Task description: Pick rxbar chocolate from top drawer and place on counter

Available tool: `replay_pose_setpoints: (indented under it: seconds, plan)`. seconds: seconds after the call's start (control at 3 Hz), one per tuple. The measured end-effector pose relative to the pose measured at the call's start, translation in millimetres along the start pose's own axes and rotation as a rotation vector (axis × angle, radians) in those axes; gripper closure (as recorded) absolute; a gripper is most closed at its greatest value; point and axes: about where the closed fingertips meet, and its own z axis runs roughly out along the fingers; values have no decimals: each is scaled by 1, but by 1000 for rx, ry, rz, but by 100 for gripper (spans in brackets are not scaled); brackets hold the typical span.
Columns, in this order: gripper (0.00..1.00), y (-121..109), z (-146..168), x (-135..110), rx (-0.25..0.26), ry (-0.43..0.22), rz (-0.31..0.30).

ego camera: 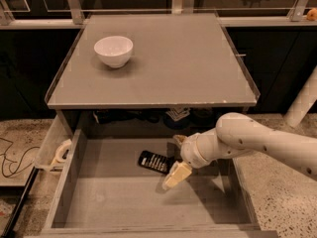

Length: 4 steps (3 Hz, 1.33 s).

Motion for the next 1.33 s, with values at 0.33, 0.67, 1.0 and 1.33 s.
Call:
replay_pose_setpoints:
  seconds: [0.33,0.67,1.0,1.33]
  plan:
    - [0,-3,10,5,18,4,32]
    - [0,-3,15,7,27,-2,49]
    - [0,1,21,5,29,-15,51]
    - [0,7,24,1,37,-24,36]
